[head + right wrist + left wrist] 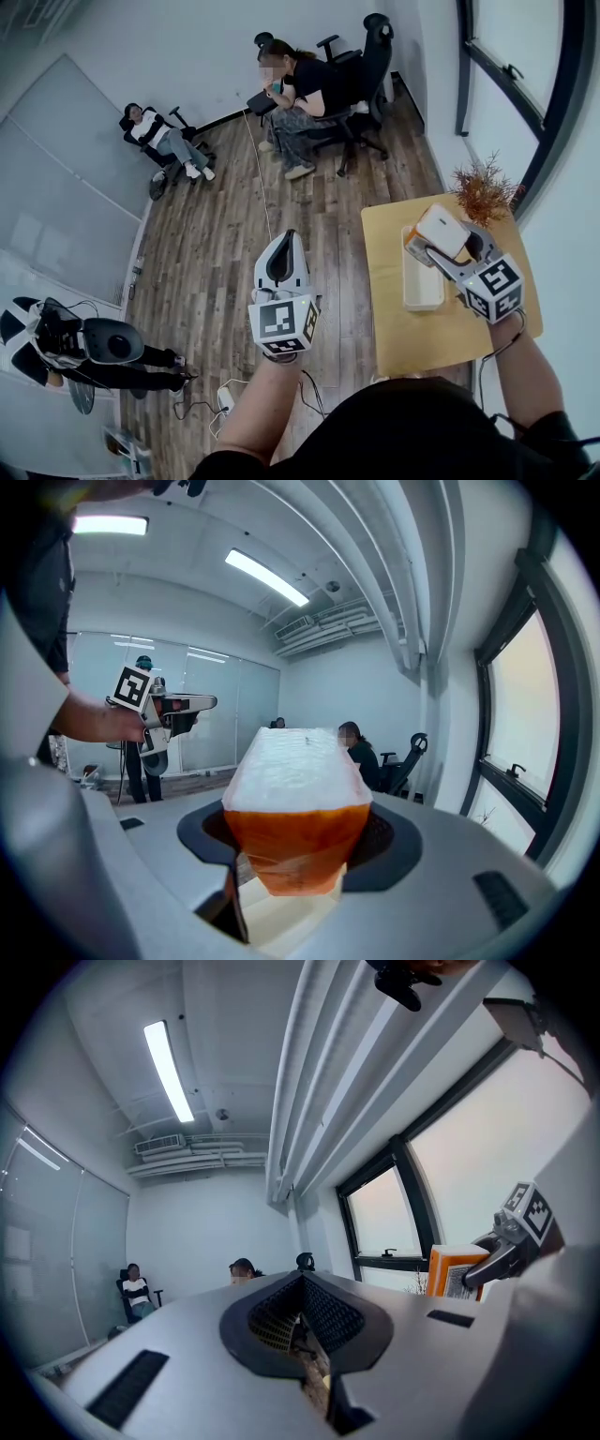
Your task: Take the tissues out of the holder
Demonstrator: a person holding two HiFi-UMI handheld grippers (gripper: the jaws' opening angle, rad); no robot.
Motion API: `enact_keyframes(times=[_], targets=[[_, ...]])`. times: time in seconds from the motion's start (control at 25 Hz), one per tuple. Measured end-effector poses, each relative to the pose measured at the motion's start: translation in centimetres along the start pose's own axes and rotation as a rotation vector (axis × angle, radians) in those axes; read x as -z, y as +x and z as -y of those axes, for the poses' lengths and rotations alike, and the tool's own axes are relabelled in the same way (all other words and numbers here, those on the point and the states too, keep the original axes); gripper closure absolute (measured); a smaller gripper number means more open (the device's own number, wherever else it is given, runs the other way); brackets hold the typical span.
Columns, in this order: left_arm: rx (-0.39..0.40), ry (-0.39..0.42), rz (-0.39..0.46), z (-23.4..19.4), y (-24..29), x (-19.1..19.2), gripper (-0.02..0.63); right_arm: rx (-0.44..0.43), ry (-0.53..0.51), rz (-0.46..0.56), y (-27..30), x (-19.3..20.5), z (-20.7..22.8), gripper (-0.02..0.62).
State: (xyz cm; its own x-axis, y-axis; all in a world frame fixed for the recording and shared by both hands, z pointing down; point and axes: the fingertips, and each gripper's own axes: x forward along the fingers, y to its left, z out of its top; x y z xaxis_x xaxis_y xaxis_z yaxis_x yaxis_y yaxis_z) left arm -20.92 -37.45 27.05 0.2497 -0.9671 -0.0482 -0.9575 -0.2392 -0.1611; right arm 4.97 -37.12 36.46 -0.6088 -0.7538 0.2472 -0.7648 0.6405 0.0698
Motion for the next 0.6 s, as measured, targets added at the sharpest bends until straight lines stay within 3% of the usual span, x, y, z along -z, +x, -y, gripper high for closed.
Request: enact_keyframes(times=[0.28, 0.6], targets=[[0.000, -0.012, 0.006, -1.6, -2.9, 0.1, 0.601, 0.058, -0.008, 0.064, -1.9, -3.0, -2.2, 0.311], [-0.008, -0.037, 0.003, -2.0, -3.8, 1.0, 0.601, 0.078, -0.014, 0.056, -2.3, -3.7, -2.6, 0.311]])
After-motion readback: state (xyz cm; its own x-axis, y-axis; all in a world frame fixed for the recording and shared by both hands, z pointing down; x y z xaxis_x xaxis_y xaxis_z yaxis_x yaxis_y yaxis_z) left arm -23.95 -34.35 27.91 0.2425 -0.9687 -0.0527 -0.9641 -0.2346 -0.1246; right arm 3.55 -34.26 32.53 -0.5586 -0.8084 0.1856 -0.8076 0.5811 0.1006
